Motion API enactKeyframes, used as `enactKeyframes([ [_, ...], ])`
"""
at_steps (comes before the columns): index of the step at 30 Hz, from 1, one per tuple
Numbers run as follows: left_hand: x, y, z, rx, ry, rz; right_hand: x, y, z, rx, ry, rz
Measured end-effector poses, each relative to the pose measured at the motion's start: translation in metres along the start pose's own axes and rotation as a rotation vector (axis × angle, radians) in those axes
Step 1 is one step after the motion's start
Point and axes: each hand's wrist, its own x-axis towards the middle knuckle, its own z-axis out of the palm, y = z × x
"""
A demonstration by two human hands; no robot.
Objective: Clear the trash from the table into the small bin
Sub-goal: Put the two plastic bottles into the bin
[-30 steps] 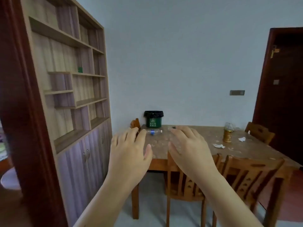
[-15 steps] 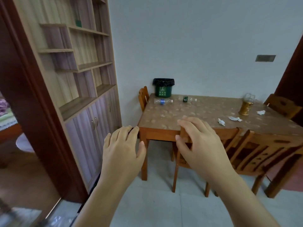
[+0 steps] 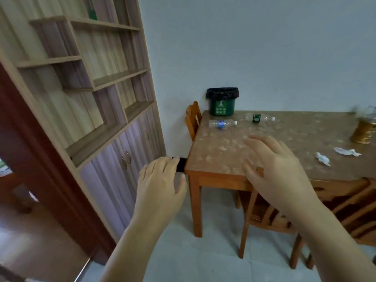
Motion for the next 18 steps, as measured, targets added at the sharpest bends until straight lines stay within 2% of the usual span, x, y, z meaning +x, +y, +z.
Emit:
enactKeyframes([
  [10,0.066,-0.056,0.075,0.0,-0.047,-0.126,0.083,0.025,0.101,0.032,-0.114,-0.048],
  [18,0.14,-0.118,0.131,-0.019,-0.044,-0.075,0.156,0.021,0.181,-0.001,-0.112,-0.065],
])
